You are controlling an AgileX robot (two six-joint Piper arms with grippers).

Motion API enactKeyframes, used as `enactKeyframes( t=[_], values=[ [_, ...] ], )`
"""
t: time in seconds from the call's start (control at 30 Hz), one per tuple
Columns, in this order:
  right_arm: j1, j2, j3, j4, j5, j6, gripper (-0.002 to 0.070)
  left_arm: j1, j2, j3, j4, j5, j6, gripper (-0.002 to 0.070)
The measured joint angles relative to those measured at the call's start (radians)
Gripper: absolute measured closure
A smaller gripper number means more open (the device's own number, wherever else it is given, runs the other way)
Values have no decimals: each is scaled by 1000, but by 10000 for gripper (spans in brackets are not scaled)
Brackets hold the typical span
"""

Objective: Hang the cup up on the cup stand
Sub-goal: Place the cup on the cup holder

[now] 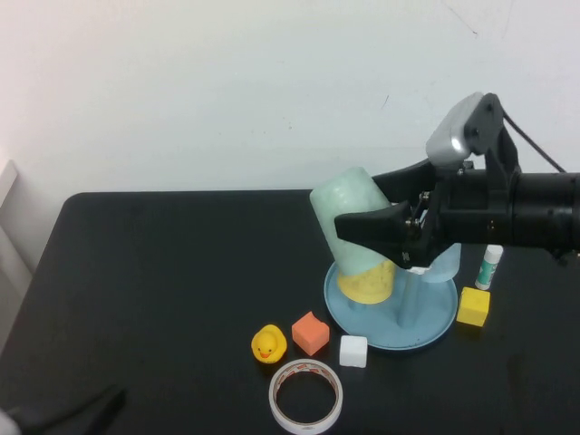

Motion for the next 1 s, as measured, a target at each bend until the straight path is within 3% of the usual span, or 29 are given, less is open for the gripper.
enactKeyframes(
  t=[0.2,0.4,0.7,1.0],
  values=[
    [-25,-33,0,-2,-16,-103,69,0,-165,10,-79,155,-1,675],
    [-132,-51,2,-2,38,-110,69,0,-308,16,-113,245,36,675],
    [-296,-71,2,-39,403,-110,69,0,-338,16,-117,259,36,675],
    [-311,-73,2,-44,443,-115,69,0,-338,16,-117,259,40,675]
  ],
)
